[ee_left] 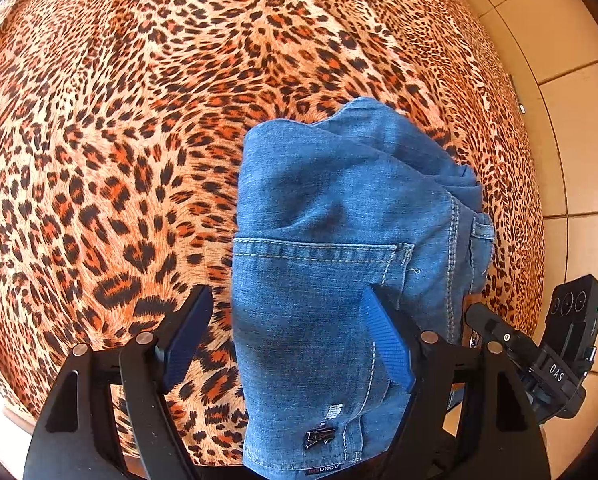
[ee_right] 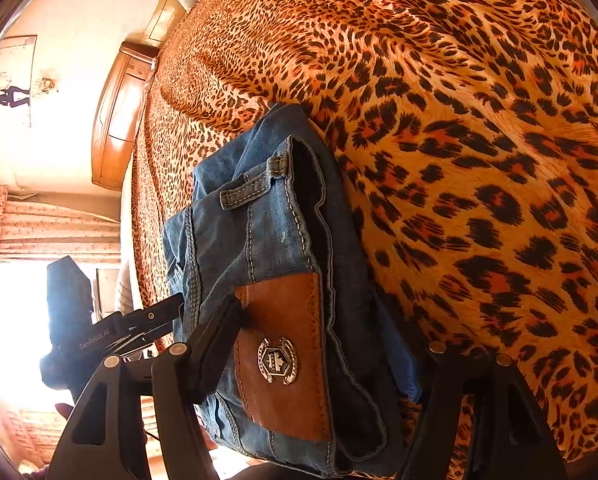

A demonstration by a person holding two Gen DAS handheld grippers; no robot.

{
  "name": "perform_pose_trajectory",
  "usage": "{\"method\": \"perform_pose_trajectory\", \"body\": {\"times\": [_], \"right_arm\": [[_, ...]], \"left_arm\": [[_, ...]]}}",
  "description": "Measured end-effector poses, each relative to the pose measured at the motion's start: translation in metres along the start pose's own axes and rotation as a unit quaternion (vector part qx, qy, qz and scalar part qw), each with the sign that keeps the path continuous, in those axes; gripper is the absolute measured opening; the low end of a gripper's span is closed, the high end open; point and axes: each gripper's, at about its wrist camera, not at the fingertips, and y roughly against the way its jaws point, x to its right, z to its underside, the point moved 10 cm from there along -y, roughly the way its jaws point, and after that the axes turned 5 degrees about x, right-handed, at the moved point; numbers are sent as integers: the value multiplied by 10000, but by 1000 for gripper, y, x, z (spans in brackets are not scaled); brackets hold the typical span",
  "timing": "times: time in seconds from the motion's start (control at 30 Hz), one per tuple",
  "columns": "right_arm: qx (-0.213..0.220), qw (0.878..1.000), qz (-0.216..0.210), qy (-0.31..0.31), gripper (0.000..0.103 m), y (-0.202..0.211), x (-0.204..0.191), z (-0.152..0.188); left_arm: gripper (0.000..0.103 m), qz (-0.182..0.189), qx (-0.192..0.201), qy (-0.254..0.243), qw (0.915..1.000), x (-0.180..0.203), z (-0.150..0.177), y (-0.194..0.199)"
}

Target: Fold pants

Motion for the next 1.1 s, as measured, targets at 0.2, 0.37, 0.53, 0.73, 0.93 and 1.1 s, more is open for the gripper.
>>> {"method": "perform_pose_trajectory", "body": {"times": [0.2,0.37,0.53,0.73,0.93,1.1], "right_arm": [[138,9978,439,485,83,-8,-16,4],[183,9939,814,724,86,-10,-22,6],[209,9900,823,1129,85,-7,-51,6],[295,9890,583,1328,83,-14,-92,-13],[708,9800,118,1858,83,-24,-163,-51],[126,9660,1690,1952,84,-71,-139,-78]], "left_arm": [[76,145,6,-101,9998,11,-6,-11],[75,368,-232,17,9991,16,-5,-18],[64,734,-392,114,9965,18,-9,-7],[61,1036,-202,540,9929,3,-41,17],[61,829,827,519,9918,-23,-115,62],[62,-412,981,442,9933,-84,-136,61]]}}
